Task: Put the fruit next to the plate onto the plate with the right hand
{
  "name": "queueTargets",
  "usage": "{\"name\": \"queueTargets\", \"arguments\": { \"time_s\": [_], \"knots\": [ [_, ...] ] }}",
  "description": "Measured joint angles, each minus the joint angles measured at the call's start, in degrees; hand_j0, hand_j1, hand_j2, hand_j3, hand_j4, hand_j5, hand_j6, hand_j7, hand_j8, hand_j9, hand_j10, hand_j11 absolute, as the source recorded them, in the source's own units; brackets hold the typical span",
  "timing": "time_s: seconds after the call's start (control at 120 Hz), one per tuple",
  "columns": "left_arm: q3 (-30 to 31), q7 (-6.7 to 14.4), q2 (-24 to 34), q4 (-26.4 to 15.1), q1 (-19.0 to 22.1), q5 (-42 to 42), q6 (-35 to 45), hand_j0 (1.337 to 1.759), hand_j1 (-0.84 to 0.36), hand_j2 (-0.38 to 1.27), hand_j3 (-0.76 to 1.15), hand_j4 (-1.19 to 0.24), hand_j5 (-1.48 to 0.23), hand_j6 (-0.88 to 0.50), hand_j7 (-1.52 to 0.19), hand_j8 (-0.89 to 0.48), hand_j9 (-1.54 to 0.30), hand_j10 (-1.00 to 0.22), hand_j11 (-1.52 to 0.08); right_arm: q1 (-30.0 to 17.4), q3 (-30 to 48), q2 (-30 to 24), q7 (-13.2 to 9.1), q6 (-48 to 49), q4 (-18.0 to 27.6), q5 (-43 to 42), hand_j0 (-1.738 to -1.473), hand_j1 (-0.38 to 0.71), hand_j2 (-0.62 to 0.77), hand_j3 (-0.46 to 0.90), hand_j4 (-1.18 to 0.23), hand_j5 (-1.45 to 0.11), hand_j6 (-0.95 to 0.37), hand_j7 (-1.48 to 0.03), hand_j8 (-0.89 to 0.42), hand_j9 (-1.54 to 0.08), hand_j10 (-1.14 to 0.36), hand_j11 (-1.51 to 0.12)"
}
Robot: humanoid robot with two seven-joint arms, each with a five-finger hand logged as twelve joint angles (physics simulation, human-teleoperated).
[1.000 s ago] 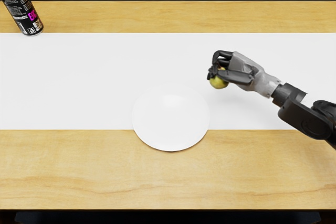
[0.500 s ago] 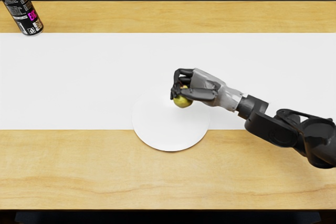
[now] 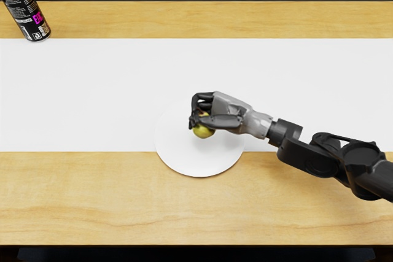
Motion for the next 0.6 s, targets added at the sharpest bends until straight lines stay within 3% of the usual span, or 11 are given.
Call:
{"name": "queueTargets", "arguments": {
  "time_s": [0.075,0.267,0.367,0.6],
  "knots": [
    [0.0,0.0,0.0,0.0,0.0,0.0,0.0,1.658,0.35,0.00,0.00,0.00,0.00,0.00,0.00,0.00,0.00,0.00,0.00,0.0,0.0,0.1,0.0,-0.1,-0.2,0.1,-1.649,0.54,-0.12,0.00,-0.73,-1.06,-0.81,-1.02,-0.73,-1.06,-0.63,-1.05],
    [0.0,0.0,0.0,0.0,0.0,0.0,0.0,1.658,0.35,0.00,0.00,0.00,0.00,0.00,0.00,0.00,0.00,0.00,0.00,0.0,0.4,0.9,0.0,0.0,-0.6,0.6,-1.655,0.41,-0.12,0.00,-0.63,-0.86,-0.66,-0.85,-0.63,-0.86,-0.59,-0.86],
    [0.0,0.0,0.0,0.0,0.0,0.0,0.0,1.658,0.35,0.00,0.00,0.00,0.00,0.00,0.00,0.00,0.00,0.00,0.00,0.0,0.5,1.3,0.0,-0.2,-1.0,0.6,-1.657,0.40,-0.21,0.00,-0.59,-0.78,-0.61,-0.78,-0.60,-0.77,-0.57,-0.77],
    [0.0,0.0,0.0,0.0,0.0,0.0,0.0,1.658,0.35,0.00,0.00,0.00,0.00,0.00,0.00,0.00,0.00,0.00,0.00,0.0,0.6,1.5,0.0,0.0,-1.3,1.3,-1.658,0.21,-0.12,0.00,-0.47,-0.60,-0.47,-0.60,-0.47,-0.60,-0.46,-0.59]
  ]
}}
